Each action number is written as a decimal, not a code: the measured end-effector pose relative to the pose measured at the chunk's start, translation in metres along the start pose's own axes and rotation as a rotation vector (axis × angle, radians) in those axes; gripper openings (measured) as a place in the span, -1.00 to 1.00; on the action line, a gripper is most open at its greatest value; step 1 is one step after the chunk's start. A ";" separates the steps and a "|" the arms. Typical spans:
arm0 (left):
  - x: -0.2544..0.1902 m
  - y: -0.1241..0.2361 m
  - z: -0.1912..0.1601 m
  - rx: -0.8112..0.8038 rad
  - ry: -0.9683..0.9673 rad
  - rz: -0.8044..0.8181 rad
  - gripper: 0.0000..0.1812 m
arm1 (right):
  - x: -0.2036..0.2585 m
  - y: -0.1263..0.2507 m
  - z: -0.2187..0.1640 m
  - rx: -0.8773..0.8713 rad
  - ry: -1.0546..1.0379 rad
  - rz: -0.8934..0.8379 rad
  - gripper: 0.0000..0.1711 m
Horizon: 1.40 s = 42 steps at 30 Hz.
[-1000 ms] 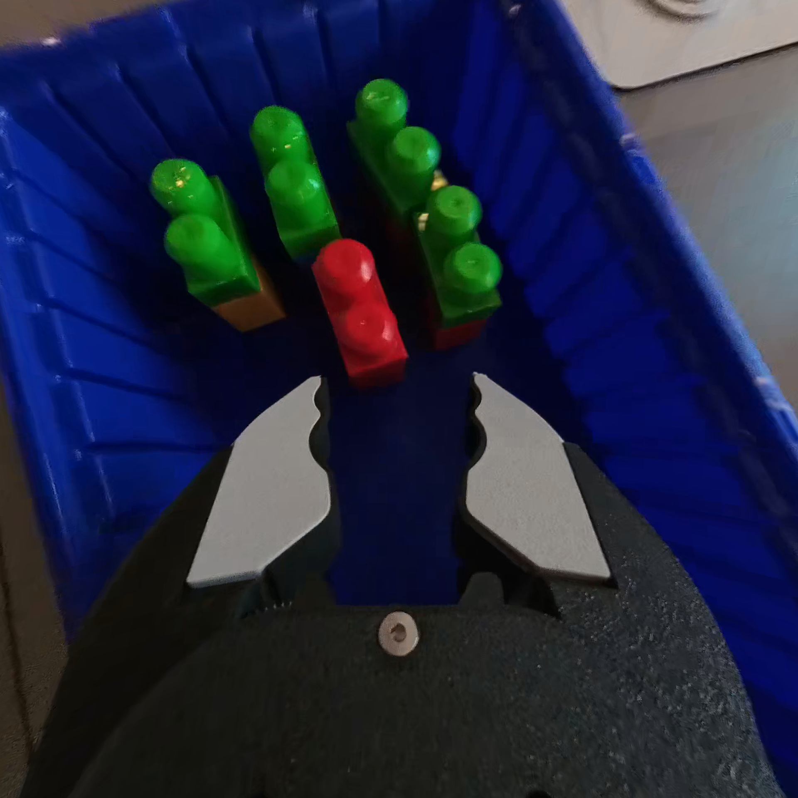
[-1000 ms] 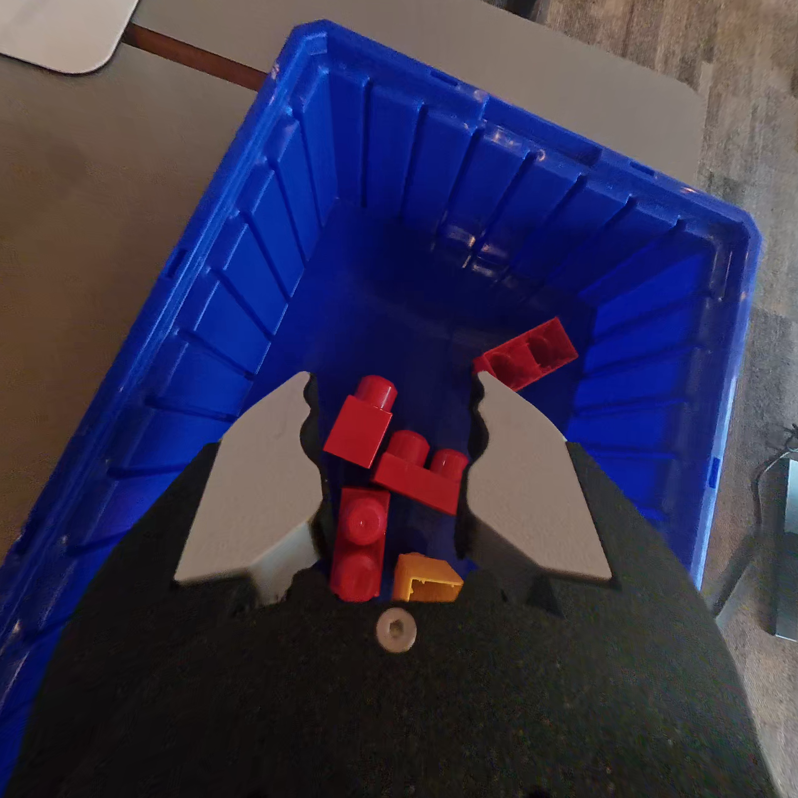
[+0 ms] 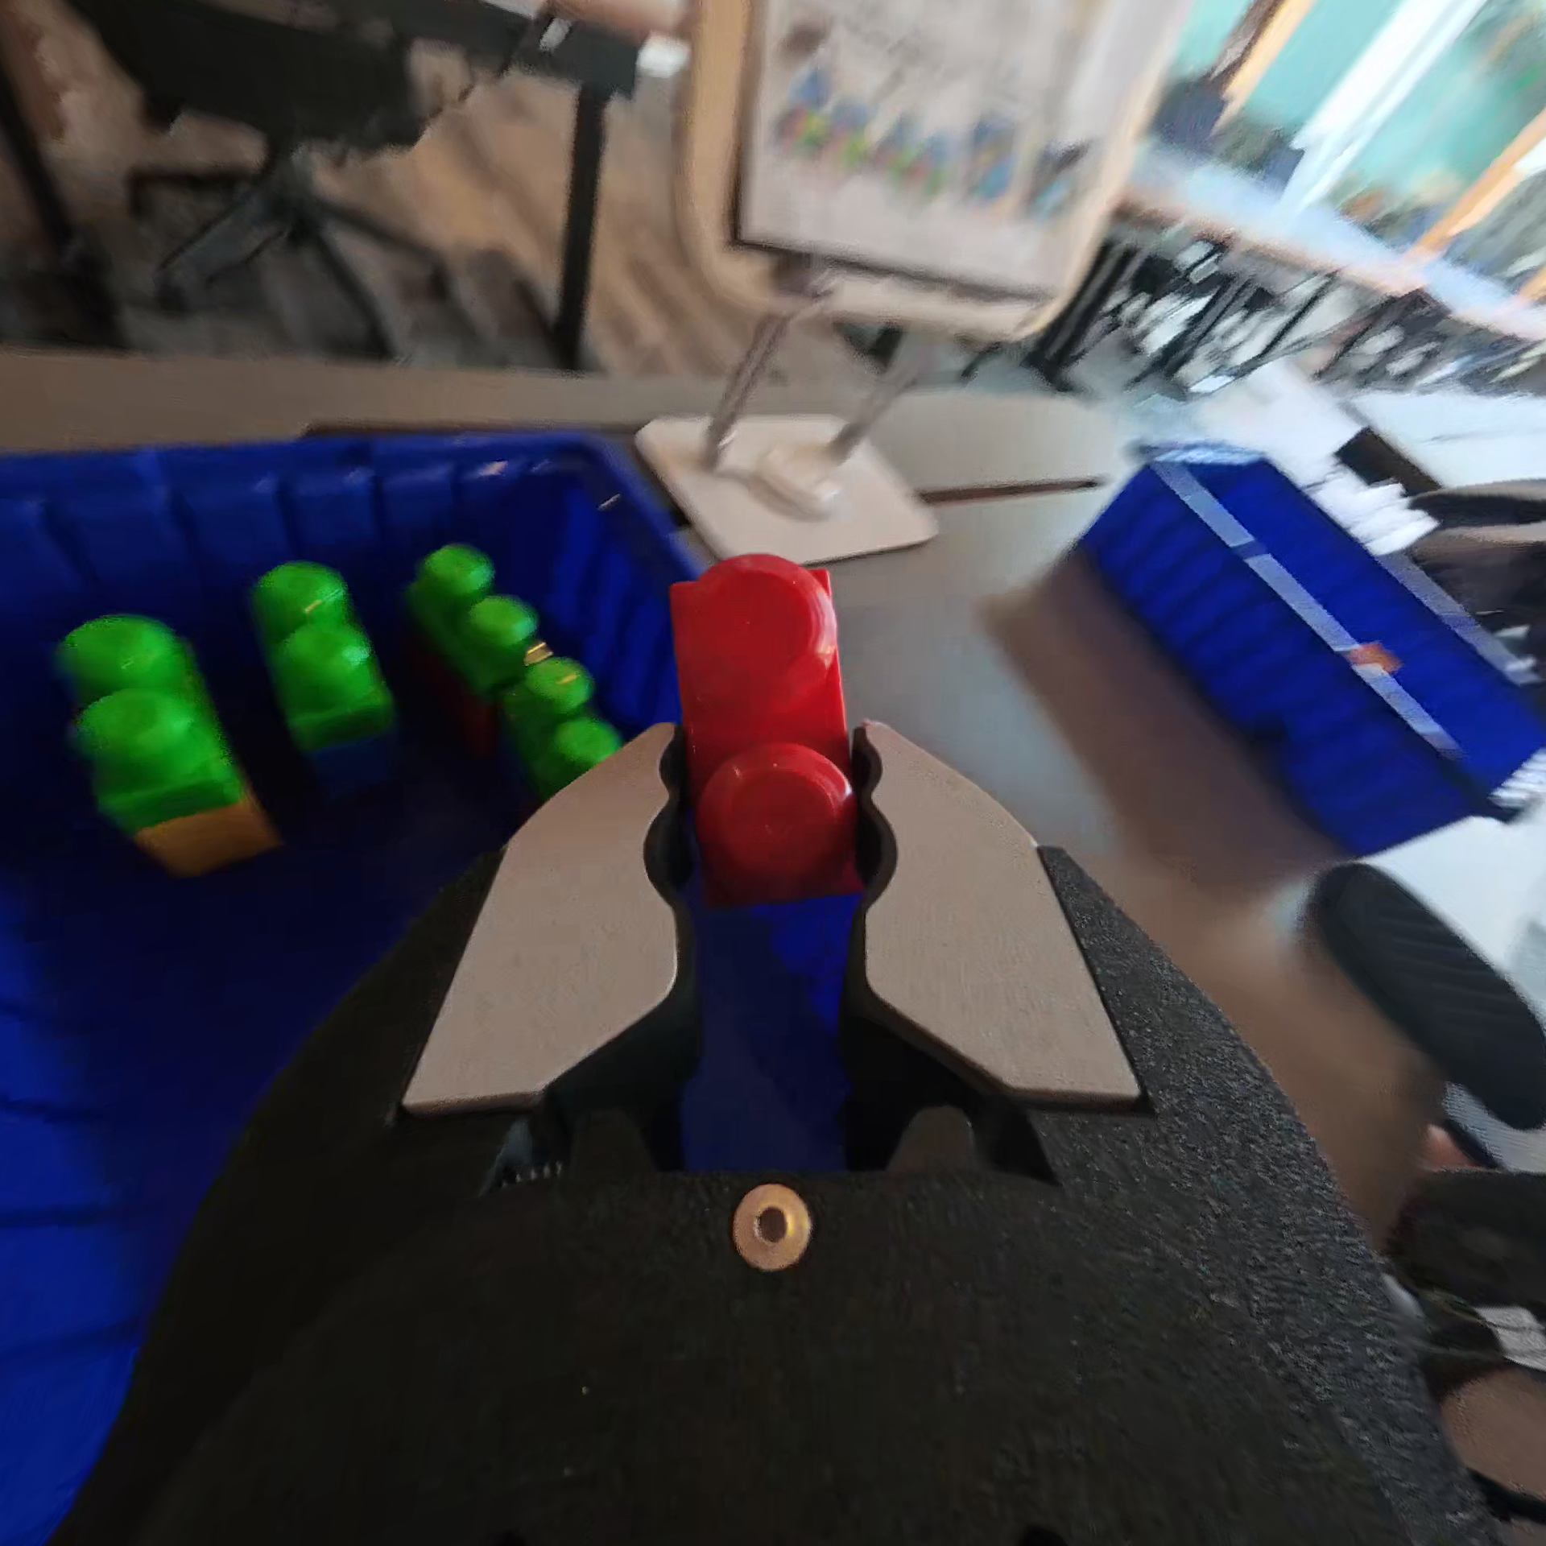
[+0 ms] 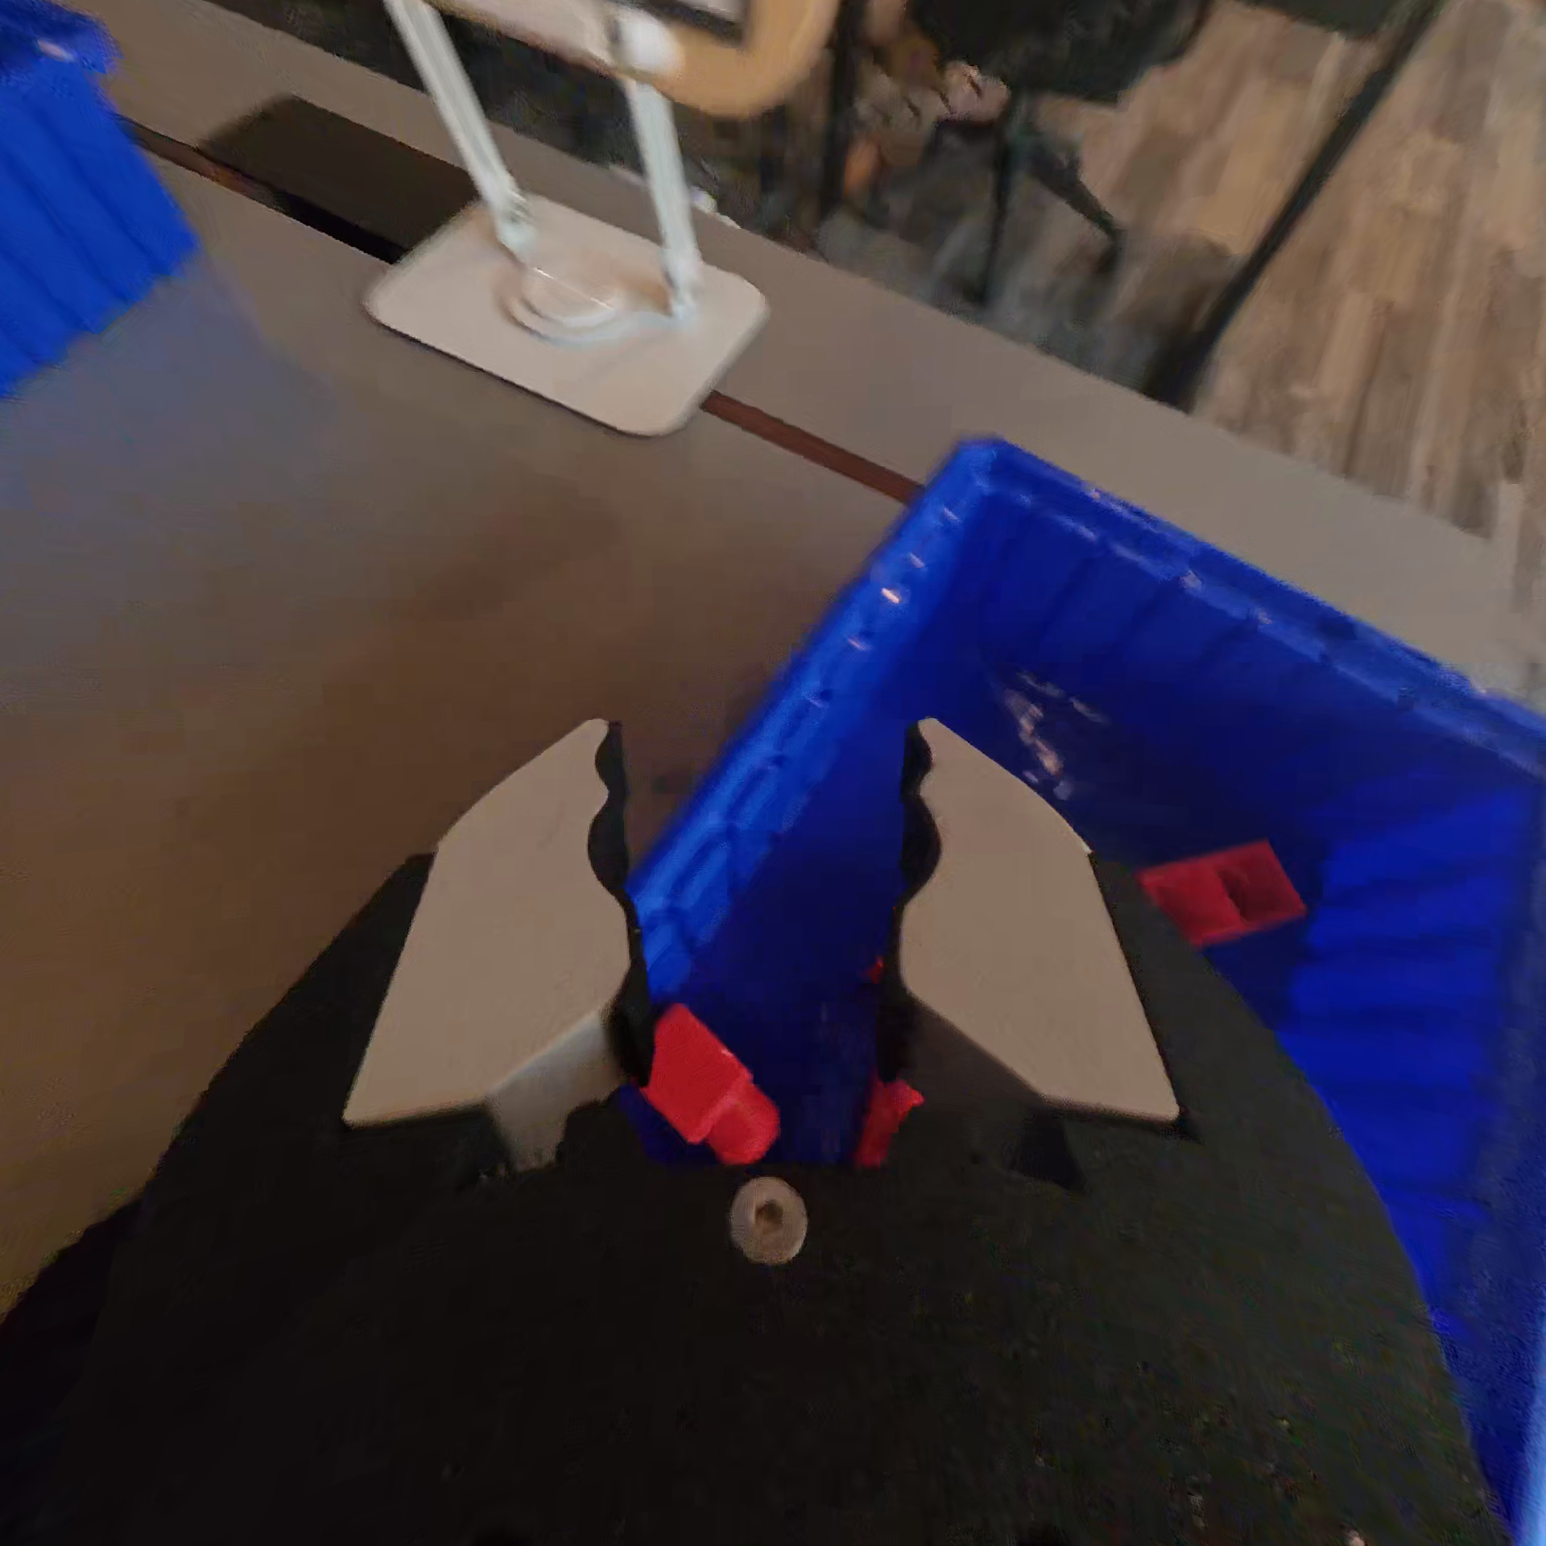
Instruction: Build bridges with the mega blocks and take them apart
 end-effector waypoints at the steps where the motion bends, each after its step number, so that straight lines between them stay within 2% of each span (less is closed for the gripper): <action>1: -0.017 0.009 0.004 -0.050 -0.007 -0.058 -0.59 | 0.017 0.003 0.009 -0.032 0.023 0.042 -0.25; 8: -0.130 0.057 0.011 -0.331 -0.084 -0.424 -0.60 | 0.170 0.027 0.064 -0.311 0.153 0.457 -0.09; 13: -0.192 0.076 0.004 -0.463 -0.118 -0.606 -0.60 | 0.279 0.050 0.089 -0.507 0.195 0.791 -0.03; 19: -0.242 0.087 -0.012 -0.556 -0.161 -0.748 -0.60 | 0.365 0.051 0.103 -0.610 0.241 0.921 0.05; 23: -0.261 0.086 -0.025 -0.549 -0.162 -0.821 -0.60 | 0.396 0.045 0.104 -0.597 0.259 0.988 0.04; 27: -0.269 0.081 -0.033 -0.530 -0.156 -0.861 -0.60 | 0.414 0.045 0.103 -0.599 0.251 1.064 -0.07; 30: -0.272 0.078 -0.036 -0.522 -0.150 -0.872 -0.60 | 0.419 0.044 0.101 -0.611 0.246 1.079 -0.22; 32: -0.274 0.076 -0.039 -0.516 -0.160 -0.861 -0.60 | 0.421 0.047 0.101 -0.633 0.250 1.095 -0.51; 33: -0.274 0.077 -0.039 -0.525 -0.159 -0.861 -0.60 | 0.421 0.048 0.101 -0.641 0.241 1.095 -0.54; 42: -0.276 0.082 -0.045 -0.524 -0.175 -0.830 -0.61 | 0.425 0.049 0.093 -0.682 0.205 1.125 -0.58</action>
Point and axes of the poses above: each gripper's, where its closed fingertips meet, y back along the fingers, z out of its top, x = y × z across the jaws, the point moved 4 cm from there along y, back along the fingers, and after that the axes turned 3 degrees about z, right-handed, at the moved point
